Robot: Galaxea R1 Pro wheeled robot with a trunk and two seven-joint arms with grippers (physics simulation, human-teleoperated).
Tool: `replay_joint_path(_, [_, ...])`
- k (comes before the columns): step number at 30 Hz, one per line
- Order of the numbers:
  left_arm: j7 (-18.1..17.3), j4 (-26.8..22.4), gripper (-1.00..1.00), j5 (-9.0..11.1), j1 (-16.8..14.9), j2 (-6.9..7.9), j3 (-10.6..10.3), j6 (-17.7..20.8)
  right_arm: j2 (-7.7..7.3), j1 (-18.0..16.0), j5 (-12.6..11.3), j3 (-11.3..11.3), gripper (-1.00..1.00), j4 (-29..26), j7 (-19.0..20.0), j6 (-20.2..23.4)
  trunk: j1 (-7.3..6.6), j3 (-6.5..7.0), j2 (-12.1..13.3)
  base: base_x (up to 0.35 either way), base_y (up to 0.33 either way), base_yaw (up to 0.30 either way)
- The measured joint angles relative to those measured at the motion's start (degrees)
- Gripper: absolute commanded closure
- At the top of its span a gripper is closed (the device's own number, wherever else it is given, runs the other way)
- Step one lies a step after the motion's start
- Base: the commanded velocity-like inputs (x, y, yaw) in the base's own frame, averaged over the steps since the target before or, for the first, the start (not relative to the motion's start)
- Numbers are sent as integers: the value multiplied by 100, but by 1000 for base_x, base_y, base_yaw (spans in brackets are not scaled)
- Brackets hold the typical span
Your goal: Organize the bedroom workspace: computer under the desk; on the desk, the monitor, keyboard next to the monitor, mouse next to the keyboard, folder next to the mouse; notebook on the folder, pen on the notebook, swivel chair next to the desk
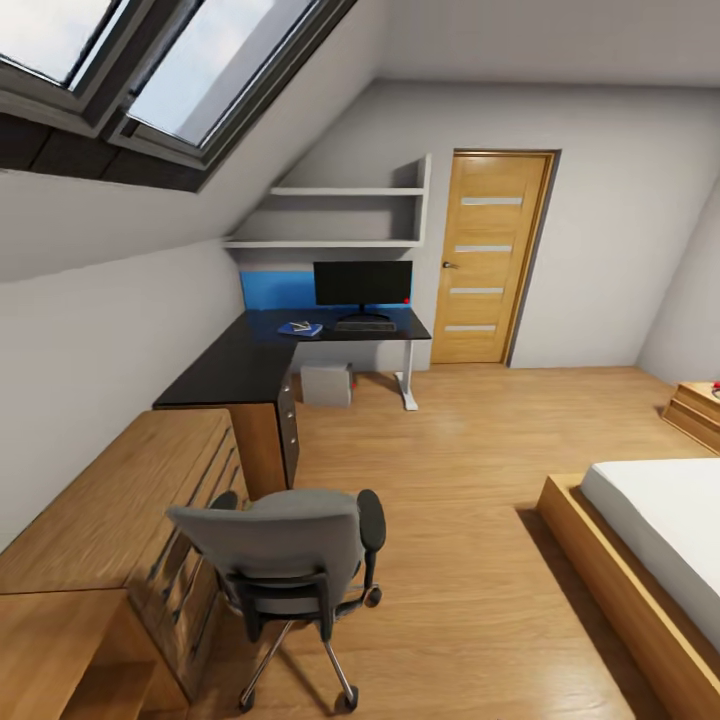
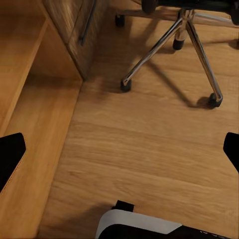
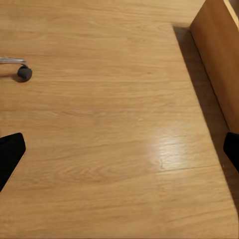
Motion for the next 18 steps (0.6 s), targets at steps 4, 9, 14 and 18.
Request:
replay_joint_path(4, [0, 0, -100, 0, 1, 0, -1, 0, 0, 0, 0, 0, -100, -1, -1, 1, 0, 0, 0, 0, 299, 0])
replay_joint_path(9, [0, 1, -100, 0, 3, -1, -1, 0, 0, 0, -1, 0, -100, -1, -1, 1, 0, 0, 0, 0, 299, 0])
replay_joint_path(14, [-1, 0, -100, -1, 3, -1, 0, 1, 0, 0, -1, 0, -100, 1, -2, 1, 0, 0, 0, 0, 196, 0])
replay_joint_path(18, [-1, 0, -100, -1, 2, 1, 0, 2, 0, 0, -3, 0, -100, 1, -3, -1, 0, 0, 0, 0, 72, 0])
